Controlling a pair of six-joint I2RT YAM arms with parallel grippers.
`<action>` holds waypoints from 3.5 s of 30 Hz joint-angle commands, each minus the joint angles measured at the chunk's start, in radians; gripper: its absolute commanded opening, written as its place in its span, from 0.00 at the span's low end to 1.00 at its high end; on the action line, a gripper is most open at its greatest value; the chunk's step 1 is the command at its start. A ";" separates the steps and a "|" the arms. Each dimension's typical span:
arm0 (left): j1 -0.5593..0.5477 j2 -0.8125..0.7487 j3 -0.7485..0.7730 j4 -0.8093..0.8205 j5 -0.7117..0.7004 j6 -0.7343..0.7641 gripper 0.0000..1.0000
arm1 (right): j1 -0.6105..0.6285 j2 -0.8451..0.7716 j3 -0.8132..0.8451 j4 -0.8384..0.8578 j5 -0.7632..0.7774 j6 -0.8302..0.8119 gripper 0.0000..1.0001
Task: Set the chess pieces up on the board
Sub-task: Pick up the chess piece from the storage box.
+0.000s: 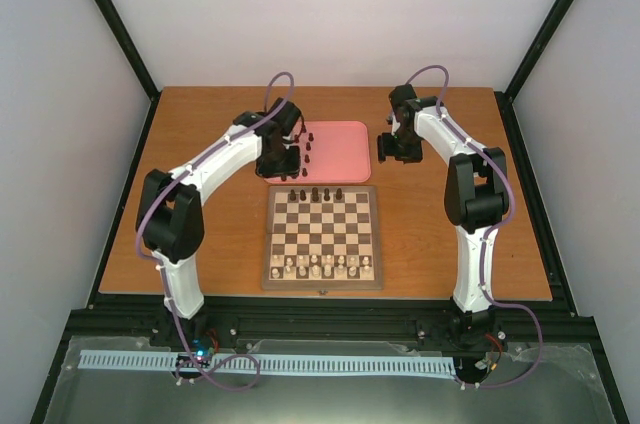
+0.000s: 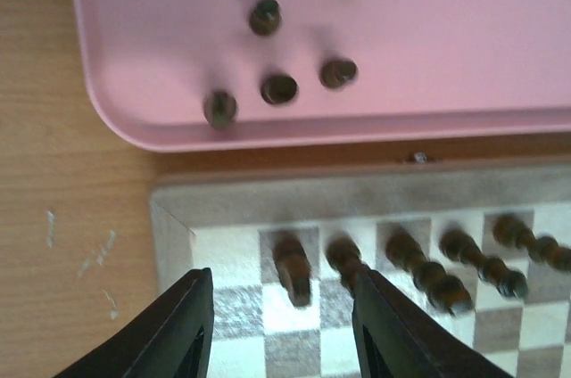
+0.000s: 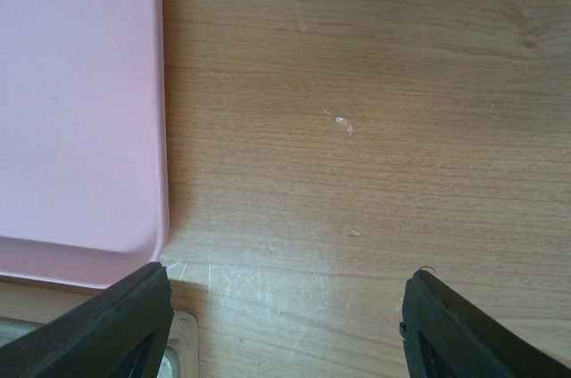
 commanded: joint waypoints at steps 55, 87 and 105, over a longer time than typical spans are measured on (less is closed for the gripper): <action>0.212 0.758 0.931 0.058 -0.067 0.001 0.40 | -0.006 0.130 0.186 -0.057 0.017 -0.010 0.71; 0.223 0.787 0.935 0.054 -0.047 0.013 0.12 | -0.006 0.140 0.184 -0.060 0.018 -0.010 0.71; 0.223 0.415 0.664 -0.049 -0.095 0.115 0.05 | -0.006 0.060 0.088 -0.025 0.004 -0.003 0.71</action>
